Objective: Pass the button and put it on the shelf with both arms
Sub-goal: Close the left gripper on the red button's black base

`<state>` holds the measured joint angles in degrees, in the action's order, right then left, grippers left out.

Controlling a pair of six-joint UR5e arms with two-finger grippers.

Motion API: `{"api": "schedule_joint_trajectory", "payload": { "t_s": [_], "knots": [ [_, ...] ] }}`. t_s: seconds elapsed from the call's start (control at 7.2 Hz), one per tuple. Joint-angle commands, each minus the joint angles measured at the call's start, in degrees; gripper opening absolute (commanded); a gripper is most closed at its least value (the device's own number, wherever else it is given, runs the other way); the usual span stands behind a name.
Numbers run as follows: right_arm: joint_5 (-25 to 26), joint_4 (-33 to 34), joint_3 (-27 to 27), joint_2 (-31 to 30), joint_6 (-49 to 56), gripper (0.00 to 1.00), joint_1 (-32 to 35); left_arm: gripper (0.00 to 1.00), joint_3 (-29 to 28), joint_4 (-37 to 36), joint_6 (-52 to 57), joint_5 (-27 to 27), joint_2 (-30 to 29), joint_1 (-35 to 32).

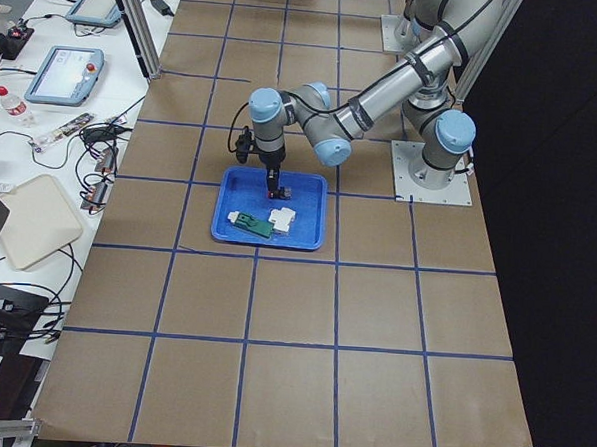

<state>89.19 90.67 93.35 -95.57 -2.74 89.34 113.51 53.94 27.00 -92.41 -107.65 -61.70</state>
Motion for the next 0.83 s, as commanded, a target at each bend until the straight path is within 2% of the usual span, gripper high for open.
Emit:
{"api": "schedule_joint_trajectory", "payload": {
  "t_s": [0.0,0.14,0.28,0.42,0.56,0.69],
  "knots": [
    [-0.2,0.5,0.1,-0.5,-0.3,1.0,0.0,0.94,1.4,-2.3,0.2,0.6,-1.9,0.5],
    [-0.2,0.5,0.1,-0.6,-0.4,1.0,-0.3,0.84,1.5,-2.1,0.4,0.7,-2.4,0.5],
    [-0.2,0.5,0.1,-0.5,-0.2,1.0,-0.4,0.3,1.8,-2.0,1.4,0.7,-2.2,0.5],
    [-0.1,0.4,0.1,-0.6,-0.4,1.0,-0.3,0.15,1.8,-2.0,1.5,0.6,-2.1,0.5],
    [-0.1,0.4,0.2,-0.6,-0.4,1.0,-0.3,0.05,1.4,-1.9,3.0,0.4,-1.3,0.5],
    [-0.2,0.5,0.2,-0.6,-0.2,1.0,-0.3,0.01,0.8,-1.8,10.8,0.2,-0.9,0.7]
  ]
}}
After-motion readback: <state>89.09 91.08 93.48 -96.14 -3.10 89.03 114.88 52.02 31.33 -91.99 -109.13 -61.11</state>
